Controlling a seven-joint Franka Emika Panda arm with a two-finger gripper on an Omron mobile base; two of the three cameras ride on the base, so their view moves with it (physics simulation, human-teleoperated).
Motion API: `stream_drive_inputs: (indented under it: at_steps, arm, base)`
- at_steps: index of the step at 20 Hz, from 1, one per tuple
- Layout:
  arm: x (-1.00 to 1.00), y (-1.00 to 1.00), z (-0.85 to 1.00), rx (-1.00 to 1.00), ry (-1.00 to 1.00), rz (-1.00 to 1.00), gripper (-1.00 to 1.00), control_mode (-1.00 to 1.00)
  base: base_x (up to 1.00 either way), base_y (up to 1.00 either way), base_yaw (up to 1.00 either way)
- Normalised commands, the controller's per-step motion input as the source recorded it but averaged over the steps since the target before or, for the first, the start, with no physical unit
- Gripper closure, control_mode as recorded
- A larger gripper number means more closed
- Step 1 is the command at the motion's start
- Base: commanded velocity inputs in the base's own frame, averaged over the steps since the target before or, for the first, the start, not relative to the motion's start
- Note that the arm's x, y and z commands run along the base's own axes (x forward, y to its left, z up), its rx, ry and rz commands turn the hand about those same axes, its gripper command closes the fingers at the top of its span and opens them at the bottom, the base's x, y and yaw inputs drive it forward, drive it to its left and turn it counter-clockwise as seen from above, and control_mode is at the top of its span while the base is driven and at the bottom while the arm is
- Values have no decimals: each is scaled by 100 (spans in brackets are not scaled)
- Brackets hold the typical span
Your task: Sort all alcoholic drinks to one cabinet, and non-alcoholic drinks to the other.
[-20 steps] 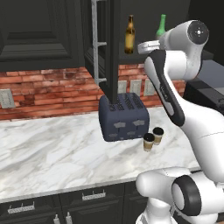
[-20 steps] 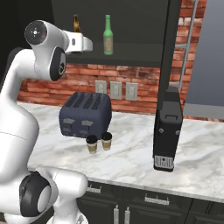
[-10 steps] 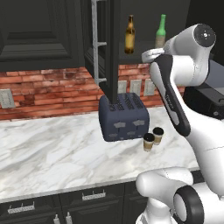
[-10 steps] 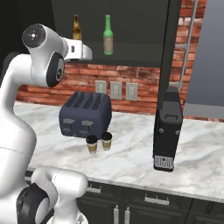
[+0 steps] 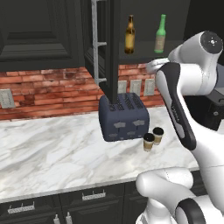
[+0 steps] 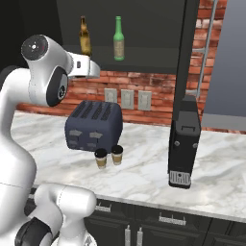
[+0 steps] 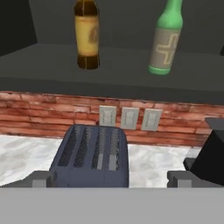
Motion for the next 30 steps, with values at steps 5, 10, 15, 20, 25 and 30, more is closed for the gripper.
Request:
stream_drive_inputs:
  at_steps: [5, 10, 15, 20, 25, 30]
  arm:
    - [-31, 0, -26, 0, 7, 0, -100, -100]
    - [-26, 0, -26, 0, 9, 0, -100, -100]
    - [-23, -2, -26, 0, 10, 0, -100, -100]
    - [-20, -2, -27, 0, 11, 0, -100, -100]
    - [-16, 0, -29, 0, 12, 0, -100, -100]
    - [-14, 0, -27, 0, 12, 0, -100, -100]
  base:
    - [0, 0, 0]
    - [0, 0, 0]
    - [0, 0, 0]
    - [0, 0, 0]
    - [0, 0, 0]
    - [0, 0, 0]
